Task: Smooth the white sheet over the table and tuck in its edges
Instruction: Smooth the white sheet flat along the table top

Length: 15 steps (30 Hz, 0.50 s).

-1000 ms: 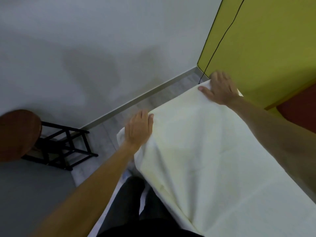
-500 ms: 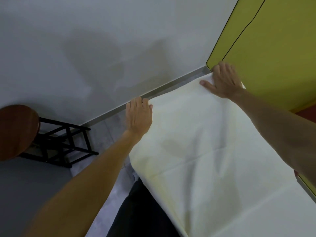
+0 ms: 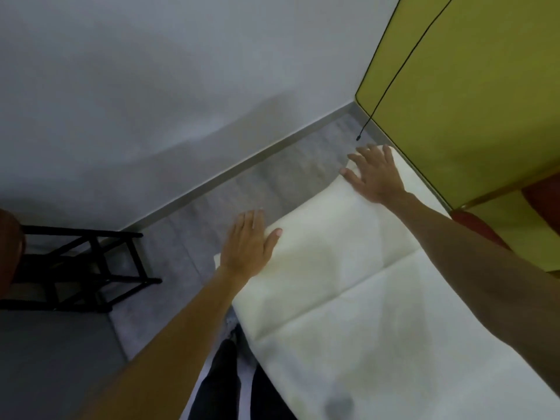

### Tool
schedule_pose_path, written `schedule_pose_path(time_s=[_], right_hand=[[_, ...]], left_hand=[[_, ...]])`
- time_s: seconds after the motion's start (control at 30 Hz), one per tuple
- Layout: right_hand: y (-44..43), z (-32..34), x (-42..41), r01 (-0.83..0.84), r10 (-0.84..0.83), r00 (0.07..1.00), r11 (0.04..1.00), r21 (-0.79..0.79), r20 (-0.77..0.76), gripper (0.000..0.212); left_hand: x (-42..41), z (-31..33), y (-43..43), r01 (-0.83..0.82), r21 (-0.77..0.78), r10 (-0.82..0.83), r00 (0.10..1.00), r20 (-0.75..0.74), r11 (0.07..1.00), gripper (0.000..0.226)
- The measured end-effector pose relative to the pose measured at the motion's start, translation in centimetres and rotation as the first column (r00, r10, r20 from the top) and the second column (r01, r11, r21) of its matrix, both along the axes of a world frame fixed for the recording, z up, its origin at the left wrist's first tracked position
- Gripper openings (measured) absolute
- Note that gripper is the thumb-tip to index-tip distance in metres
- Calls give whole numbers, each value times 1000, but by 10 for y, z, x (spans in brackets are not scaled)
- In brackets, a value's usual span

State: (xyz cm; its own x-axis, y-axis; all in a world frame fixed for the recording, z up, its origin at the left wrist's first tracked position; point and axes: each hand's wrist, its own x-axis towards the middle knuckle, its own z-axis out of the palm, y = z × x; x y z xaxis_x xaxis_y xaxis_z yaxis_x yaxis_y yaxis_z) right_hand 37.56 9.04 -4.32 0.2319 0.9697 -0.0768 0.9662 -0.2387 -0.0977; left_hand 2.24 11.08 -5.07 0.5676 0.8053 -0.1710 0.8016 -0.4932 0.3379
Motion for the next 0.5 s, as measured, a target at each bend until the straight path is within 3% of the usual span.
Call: schedule_pose_path(time_s=[0.27, 0.5], right_hand=[[-48, 8, -12, 150, -148, 989, 981, 120, -26, 85], [-128, 0, -40, 203, -203, 973, 979, -13, -113, 91]], left_hand=[[-7, 10, -24, 22, 109, -24, 1000, 18, 994, 74], [-22, 12, -101, 166, 213, -204, 964, 171, 963, 82]])
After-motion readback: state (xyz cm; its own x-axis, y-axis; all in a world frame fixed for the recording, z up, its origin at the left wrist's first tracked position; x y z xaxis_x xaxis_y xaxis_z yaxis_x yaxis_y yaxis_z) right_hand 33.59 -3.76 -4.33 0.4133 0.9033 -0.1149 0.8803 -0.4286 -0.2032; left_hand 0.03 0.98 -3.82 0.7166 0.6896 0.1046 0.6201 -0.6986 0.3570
